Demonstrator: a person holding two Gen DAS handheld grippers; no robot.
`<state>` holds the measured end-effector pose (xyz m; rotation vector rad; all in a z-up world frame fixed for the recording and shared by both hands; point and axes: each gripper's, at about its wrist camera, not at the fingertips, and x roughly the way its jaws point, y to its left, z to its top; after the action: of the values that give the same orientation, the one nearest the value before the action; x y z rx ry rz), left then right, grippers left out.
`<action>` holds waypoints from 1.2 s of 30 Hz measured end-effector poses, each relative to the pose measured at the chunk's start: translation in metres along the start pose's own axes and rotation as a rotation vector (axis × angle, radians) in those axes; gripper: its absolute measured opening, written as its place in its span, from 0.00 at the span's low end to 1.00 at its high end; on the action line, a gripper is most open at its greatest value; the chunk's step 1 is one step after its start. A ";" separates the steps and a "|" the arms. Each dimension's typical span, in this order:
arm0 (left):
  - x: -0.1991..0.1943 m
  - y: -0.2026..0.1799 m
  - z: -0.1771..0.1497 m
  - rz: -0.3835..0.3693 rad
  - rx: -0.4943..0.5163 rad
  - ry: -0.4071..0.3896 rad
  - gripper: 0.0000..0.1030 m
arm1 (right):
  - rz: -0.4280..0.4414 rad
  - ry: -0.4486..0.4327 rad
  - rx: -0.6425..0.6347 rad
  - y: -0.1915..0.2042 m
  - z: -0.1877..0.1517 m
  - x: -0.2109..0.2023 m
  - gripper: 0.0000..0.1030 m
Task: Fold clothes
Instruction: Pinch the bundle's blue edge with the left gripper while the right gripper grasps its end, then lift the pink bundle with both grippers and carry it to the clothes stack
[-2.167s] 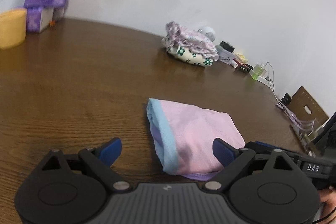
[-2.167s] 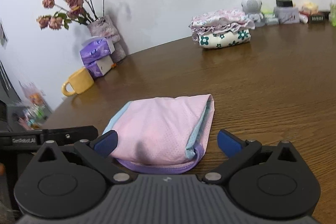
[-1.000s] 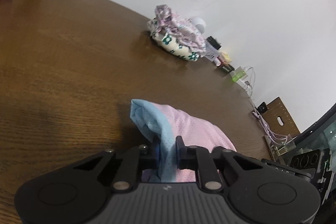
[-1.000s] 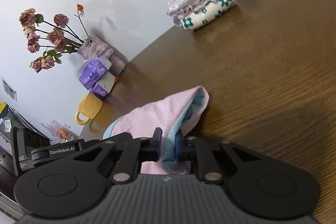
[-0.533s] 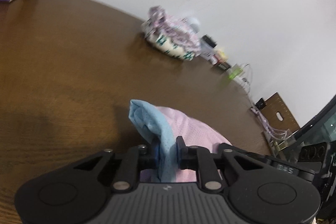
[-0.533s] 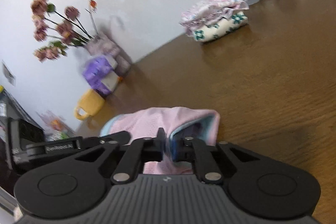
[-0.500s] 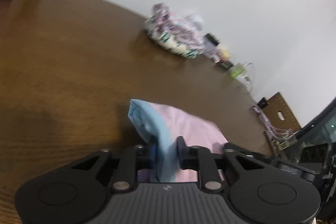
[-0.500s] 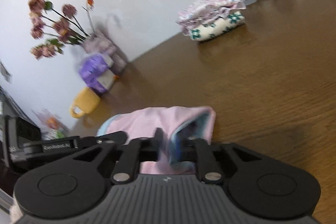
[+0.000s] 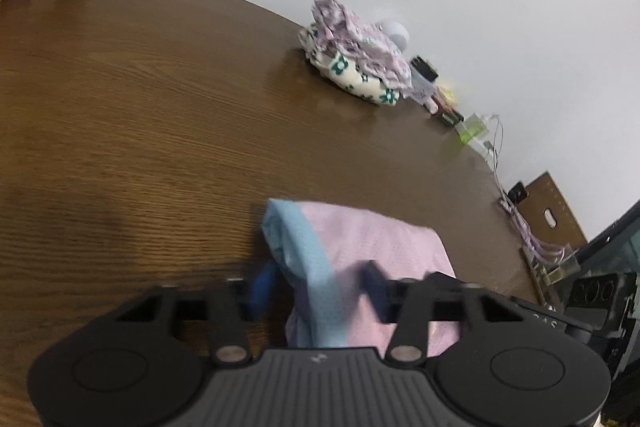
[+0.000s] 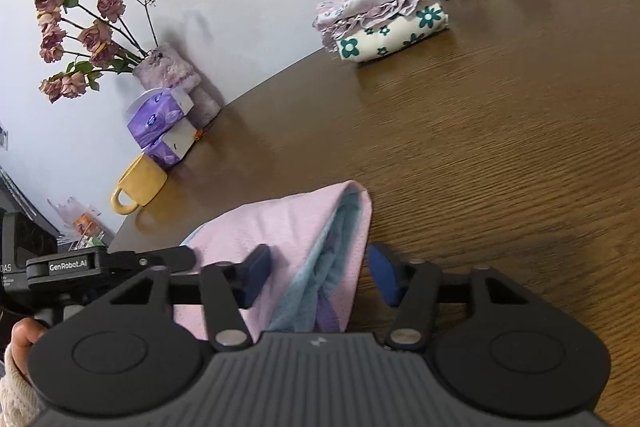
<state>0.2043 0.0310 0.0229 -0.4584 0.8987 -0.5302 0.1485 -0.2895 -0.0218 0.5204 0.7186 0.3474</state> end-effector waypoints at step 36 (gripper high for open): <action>-0.061 -0.087 0.030 -0.052 0.216 -0.263 0.11 | 0.075 -0.244 -0.093 0.048 0.052 -0.056 0.06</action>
<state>0.1771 0.0050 0.1271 -0.3459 0.5718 -0.5925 0.1393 -0.2941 0.0681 0.4927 0.4459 0.3782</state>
